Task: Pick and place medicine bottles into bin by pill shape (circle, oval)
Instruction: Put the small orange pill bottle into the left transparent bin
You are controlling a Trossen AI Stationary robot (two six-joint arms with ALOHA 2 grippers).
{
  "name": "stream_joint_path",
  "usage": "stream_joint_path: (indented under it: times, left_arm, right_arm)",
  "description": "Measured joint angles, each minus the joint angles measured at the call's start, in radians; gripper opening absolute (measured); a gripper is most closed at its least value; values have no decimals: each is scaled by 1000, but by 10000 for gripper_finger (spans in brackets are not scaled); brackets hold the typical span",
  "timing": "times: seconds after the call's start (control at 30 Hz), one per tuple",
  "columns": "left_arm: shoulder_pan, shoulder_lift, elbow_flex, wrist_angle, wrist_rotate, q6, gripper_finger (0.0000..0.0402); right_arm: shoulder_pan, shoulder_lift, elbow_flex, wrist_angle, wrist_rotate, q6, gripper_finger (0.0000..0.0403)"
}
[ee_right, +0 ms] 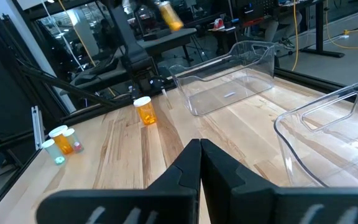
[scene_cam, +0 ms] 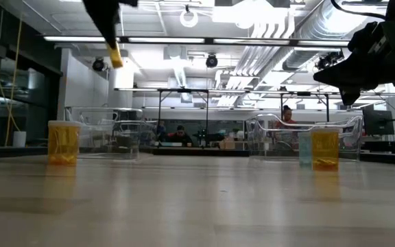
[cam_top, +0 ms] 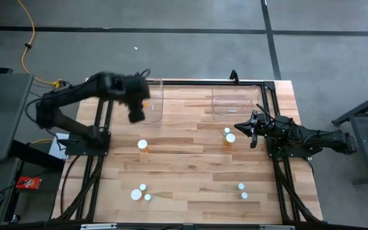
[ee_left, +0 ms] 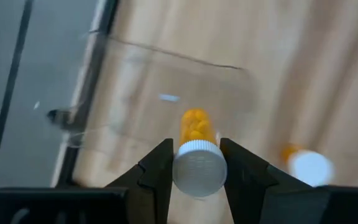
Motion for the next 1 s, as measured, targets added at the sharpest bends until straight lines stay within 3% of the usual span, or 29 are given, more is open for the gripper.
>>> stream_joint_path:
  times: [0.2,0.43,0.63,1.0]
  left_arm:
    - [265,210,41,17,41,115,105]
    - [440,428,41,84,116,114,106]
    - [492,514,41,141,135,87,106]
    - [479,520,-6,294,198,-31,106]
  right_arm:
    - [0,0,0,0,0,0,0]
    - [0,0,0,0,0,0,0]
    - [0,0,0,0,0,0,0]
    - [0,0,0,0,0,0,0]
